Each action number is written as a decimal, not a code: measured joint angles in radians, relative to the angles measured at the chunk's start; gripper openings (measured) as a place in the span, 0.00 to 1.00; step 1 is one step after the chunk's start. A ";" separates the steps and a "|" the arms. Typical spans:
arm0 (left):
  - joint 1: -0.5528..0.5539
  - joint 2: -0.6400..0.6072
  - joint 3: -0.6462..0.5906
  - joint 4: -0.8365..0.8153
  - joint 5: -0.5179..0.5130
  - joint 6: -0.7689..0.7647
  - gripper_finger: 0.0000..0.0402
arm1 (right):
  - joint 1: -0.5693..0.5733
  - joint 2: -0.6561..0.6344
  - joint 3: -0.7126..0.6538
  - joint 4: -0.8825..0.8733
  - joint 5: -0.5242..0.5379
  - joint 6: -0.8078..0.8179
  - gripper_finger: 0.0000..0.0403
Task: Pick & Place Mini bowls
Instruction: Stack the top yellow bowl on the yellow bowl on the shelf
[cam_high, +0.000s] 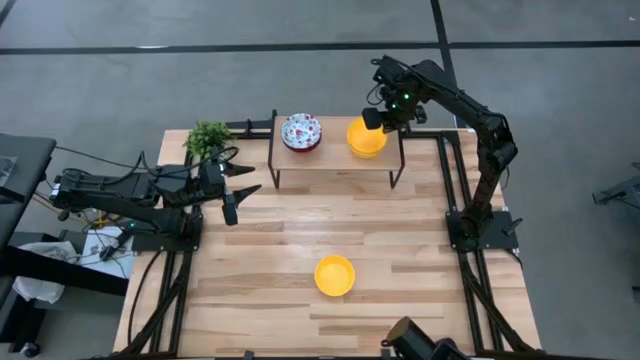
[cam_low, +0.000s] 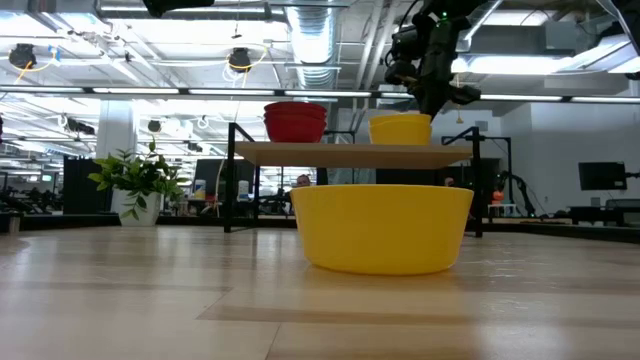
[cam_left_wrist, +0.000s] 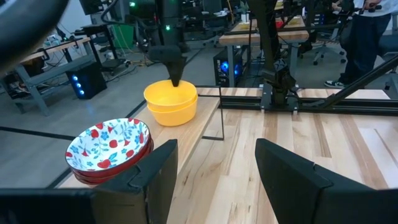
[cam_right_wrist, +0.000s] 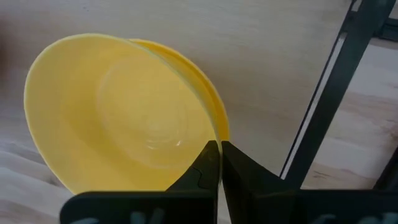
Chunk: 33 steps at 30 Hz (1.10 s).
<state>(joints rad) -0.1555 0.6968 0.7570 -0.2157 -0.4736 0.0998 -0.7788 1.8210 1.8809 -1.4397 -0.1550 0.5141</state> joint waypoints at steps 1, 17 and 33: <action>0.000 0.000 0.000 0.000 0.000 0.000 0.53 | 0.000 0.000 0.000 0.004 0.000 0.000 0.00; 0.000 0.000 0.000 0.000 0.000 0.000 0.53 | 0.000 0.000 0.000 0.005 -0.003 -0.026 0.07; 0.000 0.000 0.000 0.000 0.000 0.000 0.53 | 0.000 -0.041 0.001 -0.006 -0.002 -0.049 0.19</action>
<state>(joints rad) -0.1555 0.6965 0.7570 -0.2157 -0.4736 0.0998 -0.7792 1.7798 1.8816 -1.4457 -0.1570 0.4654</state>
